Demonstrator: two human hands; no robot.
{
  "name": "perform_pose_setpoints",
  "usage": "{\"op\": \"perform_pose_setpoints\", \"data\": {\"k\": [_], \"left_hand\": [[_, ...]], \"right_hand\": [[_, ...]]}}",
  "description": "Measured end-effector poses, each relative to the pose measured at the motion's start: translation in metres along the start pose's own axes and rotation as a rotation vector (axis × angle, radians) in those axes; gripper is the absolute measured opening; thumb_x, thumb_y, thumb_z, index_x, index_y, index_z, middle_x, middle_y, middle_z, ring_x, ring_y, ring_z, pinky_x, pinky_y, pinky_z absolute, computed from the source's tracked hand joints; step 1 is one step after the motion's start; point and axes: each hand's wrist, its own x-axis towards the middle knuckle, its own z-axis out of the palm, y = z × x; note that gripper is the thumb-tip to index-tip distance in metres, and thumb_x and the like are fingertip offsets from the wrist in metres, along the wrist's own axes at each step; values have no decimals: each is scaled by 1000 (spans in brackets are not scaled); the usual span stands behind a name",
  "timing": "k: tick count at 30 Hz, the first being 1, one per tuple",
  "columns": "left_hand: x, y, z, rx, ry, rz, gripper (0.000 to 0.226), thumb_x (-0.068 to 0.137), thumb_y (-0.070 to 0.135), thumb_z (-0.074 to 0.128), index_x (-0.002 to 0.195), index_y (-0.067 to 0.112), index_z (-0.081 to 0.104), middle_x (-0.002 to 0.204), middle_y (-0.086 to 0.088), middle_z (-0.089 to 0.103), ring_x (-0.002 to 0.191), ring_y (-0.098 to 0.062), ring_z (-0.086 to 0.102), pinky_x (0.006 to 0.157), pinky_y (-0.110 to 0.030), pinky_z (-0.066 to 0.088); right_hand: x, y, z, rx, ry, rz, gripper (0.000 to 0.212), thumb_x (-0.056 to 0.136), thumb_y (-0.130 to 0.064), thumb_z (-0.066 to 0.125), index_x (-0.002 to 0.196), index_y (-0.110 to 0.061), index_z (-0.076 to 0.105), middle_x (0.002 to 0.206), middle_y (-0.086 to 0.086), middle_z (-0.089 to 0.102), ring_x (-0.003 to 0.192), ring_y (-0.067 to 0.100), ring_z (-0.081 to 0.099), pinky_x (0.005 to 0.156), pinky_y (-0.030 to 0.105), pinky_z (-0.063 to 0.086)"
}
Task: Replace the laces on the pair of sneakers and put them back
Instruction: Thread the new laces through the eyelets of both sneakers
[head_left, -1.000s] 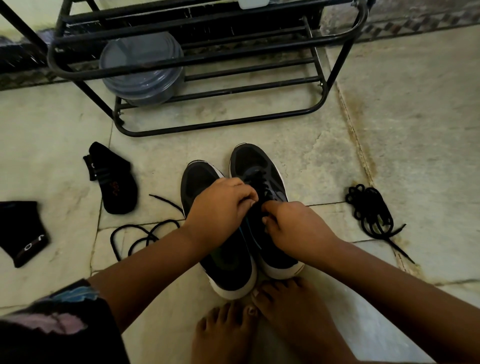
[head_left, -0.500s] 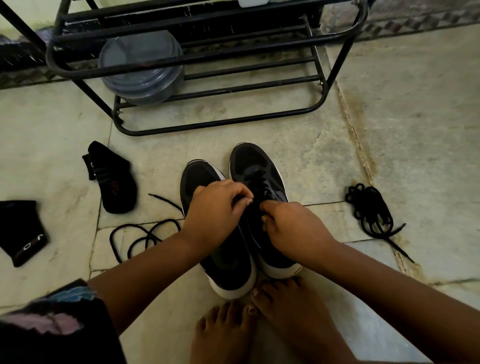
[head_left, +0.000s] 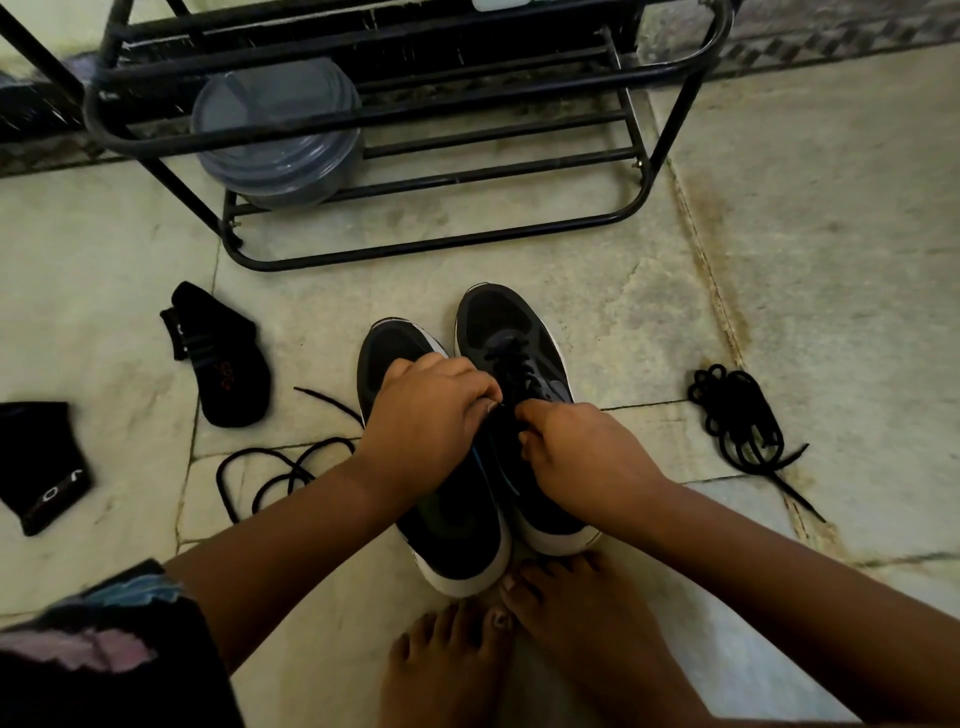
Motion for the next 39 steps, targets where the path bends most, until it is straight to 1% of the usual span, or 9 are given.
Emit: {"op": "perform_pose_setpoints", "data": {"k": [2, 7, 13, 17, 21, 24, 28, 32, 39], "left_hand": [[1, 2, -2, 30, -12, 13, 23, 96, 30, 47, 110, 27, 66, 109, 8, 63, 104, -14, 50, 86, -28, 26], [2, 7, -6, 95, -30, 42, 26, 97, 33, 43, 114, 27, 63, 112, 7, 61, 107, -15, 50, 90, -31, 28], [4, 11, -9, 242, -50, 132, 24, 97, 29, 45, 110, 25, 64, 105, 4, 62, 103, -20, 53, 89, -35, 30], [10, 12, -11, 157, -133, 57, 29, 100, 32, 37, 118, 34, 60, 115, 10, 59, 112, -14, 48, 97, -33, 24], [11, 10, -8, -75, -156, -64, 26, 97, 23, 49, 115, 30, 66, 113, 8, 67, 110, -13, 57, 104, -35, 35], [8, 11, -7, -289, -113, -144, 19, 91, 18, 60, 106, 22, 69, 98, 8, 71, 89, -2, 63, 91, -19, 46], [8, 11, -2, -380, -91, -209, 6, 88, 20, 64, 90, 26, 67, 80, 13, 67, 75, 2, 61, 75, -10, 47], [6, 11, -1, -440, -81, -253, 9, 87, 22, 66, 84, 29, 69, 77, 17, 65, 77, 4, 62, 71, -6, 44], [5, 6, 1, -576, -65, -294, 9, 84, 18, 69, 89, 23, 74, 81, 12, 71, 77, 7, 63, 74, -5, 47]], "right_hand": [[0, 0, 0, 2, -7, 11, 23, 99, -23, 38, 111, -15, 55, 78, -2, 46, 67, 16, 45, 51, 24, 29], [0, -1, -2, 11, -12, 14, 21, 99, -22, 38, 108, -14, 55, 78, -2, 48, 68, 17, 48, 60, 27, 37], [1, 0, 1, 16, -10, 5, 17, 98, -20, 39, 104, -13, 54, 68, -6, 40, 62, 15, 44, 47, 20, 28], [1, 1, 1, 39, -16, 17, 22, 98, -21, 39, 110, -15, 56, 77, -3, 48, 65, 15, 47, 53, 24, 34], [2, 4, -1, 108, -18, 44, 24, 98, -20, 39, 113, -14, 58, 87, 1, 59, 71, 18, 55, 57, 25, 43], [2, 4, -1, 285, 40, 103, 28, 97, -17, 43, 120, -12, 58, 100, 10, 65, 73, 24, 65, 71, 36, 56], [5, 3, 1, 474, 50, 176, 35, 99, -13, 43, 132, -15, 52, 109, 10, 66, 51, 17, 67, 54, 19, 55], [7, 4, 0, 610, 57, 236, 26, 97, -8, 45, 118, -12, 61, 87, 3, 69, 43, 13, 62, 38, 11, 40], [15, 4, -3, 729, 36, 302, 14, 91, -11, 58, 82, -13, 68, 68, 1, 71, 35, 14, 56, 32, 20, 37]]}}
